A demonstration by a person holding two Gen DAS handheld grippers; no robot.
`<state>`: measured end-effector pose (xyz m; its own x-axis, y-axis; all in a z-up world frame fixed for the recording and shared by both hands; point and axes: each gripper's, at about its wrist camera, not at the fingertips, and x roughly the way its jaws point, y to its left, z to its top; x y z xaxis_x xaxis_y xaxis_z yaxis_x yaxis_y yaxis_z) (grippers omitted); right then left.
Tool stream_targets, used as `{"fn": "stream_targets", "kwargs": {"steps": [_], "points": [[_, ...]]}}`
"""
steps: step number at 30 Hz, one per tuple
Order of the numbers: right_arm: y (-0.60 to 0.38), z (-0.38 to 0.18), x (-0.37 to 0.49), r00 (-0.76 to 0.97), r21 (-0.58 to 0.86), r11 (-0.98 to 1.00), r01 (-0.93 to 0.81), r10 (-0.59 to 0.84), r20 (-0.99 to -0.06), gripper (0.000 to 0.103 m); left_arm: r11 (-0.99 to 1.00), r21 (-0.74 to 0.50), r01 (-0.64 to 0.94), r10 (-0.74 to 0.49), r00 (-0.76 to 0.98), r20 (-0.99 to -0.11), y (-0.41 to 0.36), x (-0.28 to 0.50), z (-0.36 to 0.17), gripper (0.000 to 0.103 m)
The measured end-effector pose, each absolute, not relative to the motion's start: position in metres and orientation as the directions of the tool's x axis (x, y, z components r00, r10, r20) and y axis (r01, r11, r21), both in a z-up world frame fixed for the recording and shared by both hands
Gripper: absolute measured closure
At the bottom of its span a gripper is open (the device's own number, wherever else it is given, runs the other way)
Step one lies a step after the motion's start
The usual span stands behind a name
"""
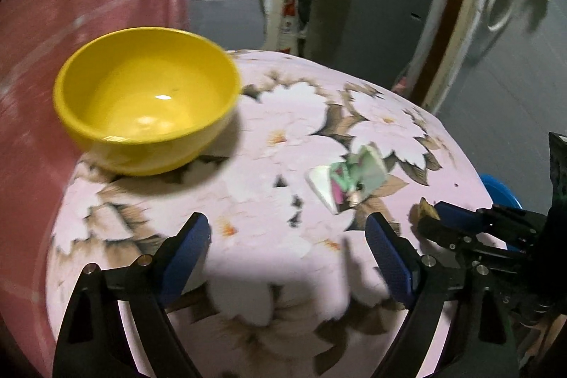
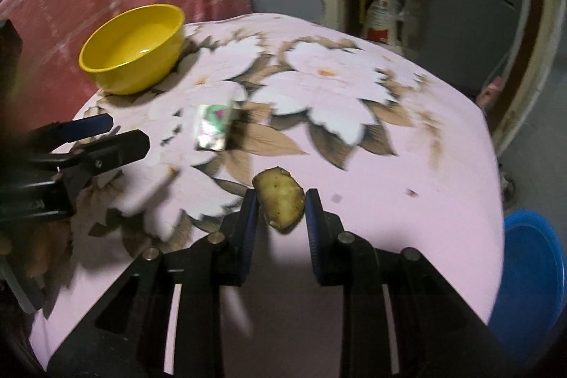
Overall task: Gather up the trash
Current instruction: 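Grasp the crumpled green-printed paper cup with the left tool while the right tool grasps the ginger piece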
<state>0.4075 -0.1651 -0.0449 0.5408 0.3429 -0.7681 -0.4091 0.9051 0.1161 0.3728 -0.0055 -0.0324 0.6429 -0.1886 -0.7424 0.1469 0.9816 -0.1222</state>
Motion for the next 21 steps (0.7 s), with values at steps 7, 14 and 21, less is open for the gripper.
{"fn": "stream_targets", "kwargs": {"steps": [7,14,21], "points": [[-0.191,-0.048,0.401,0.554,0.148,0.922,-0.357,0.337,-0.762,0.07,0.967,-0.103,0.235,-0.223,0.567,-0.793,-0.032,0.401,-0.045,0.017],[-0.199,-0.048,0.399,0.566,0.188,0.923,-0.335,0.356,-0.743,0.07,0.97,-0.067,0.234,-0.191,0.562,-0.805,-0.047,0.421,-0.051,0.017],[-0.204,-0.049,0.397,0.567,0.215,0.919,-0.331,0.376,-0.733,0.069,0.979,-0.03,0.202,-0.141,0.566,-0.812,-0.057,0.437,-0.051,0.034]]}}
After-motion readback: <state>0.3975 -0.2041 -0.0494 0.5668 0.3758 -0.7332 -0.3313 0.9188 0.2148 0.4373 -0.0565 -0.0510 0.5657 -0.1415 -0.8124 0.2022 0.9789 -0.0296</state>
